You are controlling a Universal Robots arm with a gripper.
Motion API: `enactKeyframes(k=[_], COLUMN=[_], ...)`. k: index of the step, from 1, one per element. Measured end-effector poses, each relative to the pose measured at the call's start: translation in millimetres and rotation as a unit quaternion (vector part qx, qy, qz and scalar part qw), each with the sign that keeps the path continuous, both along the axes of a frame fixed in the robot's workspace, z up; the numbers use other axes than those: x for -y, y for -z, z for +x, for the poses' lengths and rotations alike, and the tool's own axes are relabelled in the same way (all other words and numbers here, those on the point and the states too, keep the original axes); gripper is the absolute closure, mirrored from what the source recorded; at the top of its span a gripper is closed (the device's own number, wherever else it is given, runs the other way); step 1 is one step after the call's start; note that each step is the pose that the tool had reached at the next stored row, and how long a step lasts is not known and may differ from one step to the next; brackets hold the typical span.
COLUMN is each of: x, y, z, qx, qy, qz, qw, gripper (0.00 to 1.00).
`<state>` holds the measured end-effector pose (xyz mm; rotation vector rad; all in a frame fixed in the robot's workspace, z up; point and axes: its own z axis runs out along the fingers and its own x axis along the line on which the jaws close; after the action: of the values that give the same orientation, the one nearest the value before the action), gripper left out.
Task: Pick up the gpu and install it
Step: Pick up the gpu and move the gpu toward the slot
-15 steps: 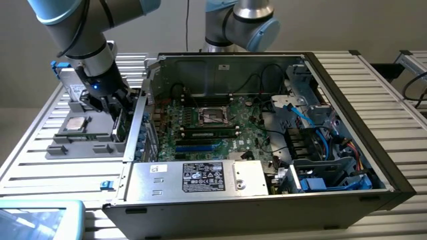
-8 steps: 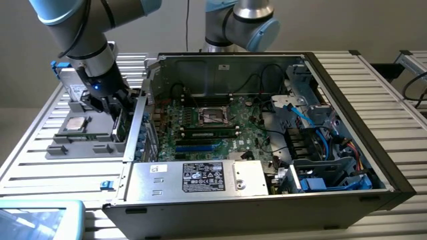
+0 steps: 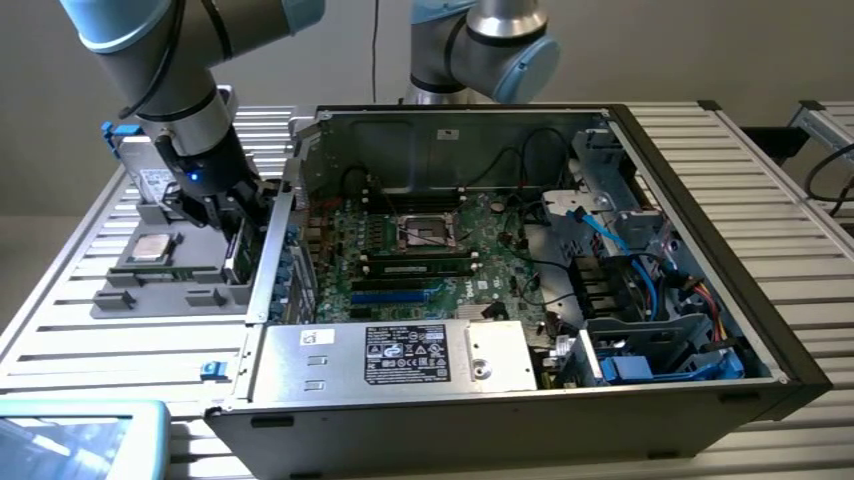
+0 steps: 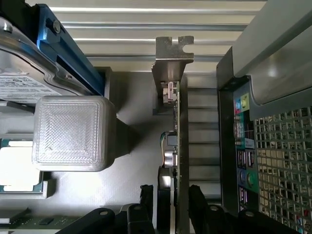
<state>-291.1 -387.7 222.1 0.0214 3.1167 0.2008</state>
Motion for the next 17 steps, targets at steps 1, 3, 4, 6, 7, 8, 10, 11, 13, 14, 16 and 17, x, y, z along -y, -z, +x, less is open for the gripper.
enactKeyframes(k=[1,3,4,6,7,8,10,11,13,14,16,17], x=[0.0,0.0,0.0,0.0,0.0,0.2,0.2,0.3,0.3,0.3,0.3,0.3], y=[0.0,0.1,0.2,0.2,0.2,0.2,0.2,0.2,0.2,0.2,0.2,0.2], z=[0.0,0.0,0.0,0.0,0.1,0.2,0.3,0.6,1.4,1.7,2.5,2.6], qx=[0.0,0.0,-0.0001,-0.0002,-0.0002,-0.0003,-0.0009,-0.0014,-0.0037,-0.004,-0.006,-0.0063], qy=[0.0,0.0,0.0,0.0,0.0,0.0,0.0,0.0,0.0,0.0,0.0,0.0], qz=[-0.0001,-0.0001,0.0,0.0,0.0,0.0,0.0,0.0,-0.0001,-0.0001,-0.0001,-0.0001], qw=[1.0,1.0,1.0,1.0,1.0,1.0,1.0,1.0,1.0,1.0,1.0,1.0], gripper=[0.56,0.56,0.56,0.56,0.56,0.56,0.56,0.56,0.56,0.56,0.56,0.56])
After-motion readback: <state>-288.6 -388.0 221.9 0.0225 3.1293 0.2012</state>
